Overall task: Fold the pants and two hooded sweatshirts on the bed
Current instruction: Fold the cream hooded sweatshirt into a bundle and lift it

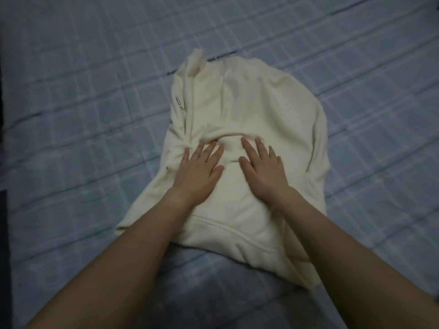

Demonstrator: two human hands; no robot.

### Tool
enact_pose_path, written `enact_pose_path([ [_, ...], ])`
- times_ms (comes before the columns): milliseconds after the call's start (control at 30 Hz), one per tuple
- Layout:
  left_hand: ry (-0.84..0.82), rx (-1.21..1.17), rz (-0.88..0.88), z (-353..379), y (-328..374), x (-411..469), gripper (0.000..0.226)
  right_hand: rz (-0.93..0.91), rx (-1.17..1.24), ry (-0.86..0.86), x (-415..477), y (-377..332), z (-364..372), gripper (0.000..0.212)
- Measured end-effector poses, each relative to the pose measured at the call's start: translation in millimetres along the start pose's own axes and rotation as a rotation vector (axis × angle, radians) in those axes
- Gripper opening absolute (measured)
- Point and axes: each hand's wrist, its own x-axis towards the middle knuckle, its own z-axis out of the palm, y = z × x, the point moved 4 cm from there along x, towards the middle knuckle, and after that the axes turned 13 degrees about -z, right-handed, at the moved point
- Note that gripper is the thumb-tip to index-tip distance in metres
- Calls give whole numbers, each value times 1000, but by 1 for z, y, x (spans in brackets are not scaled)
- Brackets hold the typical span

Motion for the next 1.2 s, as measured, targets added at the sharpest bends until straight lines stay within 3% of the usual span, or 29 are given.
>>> enact_pose_path([
  [100,77,-181,38,-30,-17,-33,56,-39,40,127,-44,-11,-21,54],
  [200,182,-262,-137,-37,-70,-70,65,91,11,227,-116,0,-22,52],
  [300,-13,-421,-336,-16,-113,-87,76,297,19,88,-170,23,-3,55],
  [433,-48,-561,-208,-16,-126,-90,77,319,161,139,-195,37,8,65],
  [533,-103,-525,-160,-11,-126,-98,74,399,348,142,-208,50,12,78],
  [633,-133,-665,-156,-3,-124,-105,67,282,470,134,-219,53,10,80],
  [767,-134,-805,-179,-9,-119,-124,69,117,384,48,-231,69,-11,82],
  [967,-165,-858,-219,25,-100,-190,72,139,372,7,-257,93,-17,79],
  [1200,-135,-768,-262,27,-106,-185,76,139,326,-61,-240,97,-14,75],
])
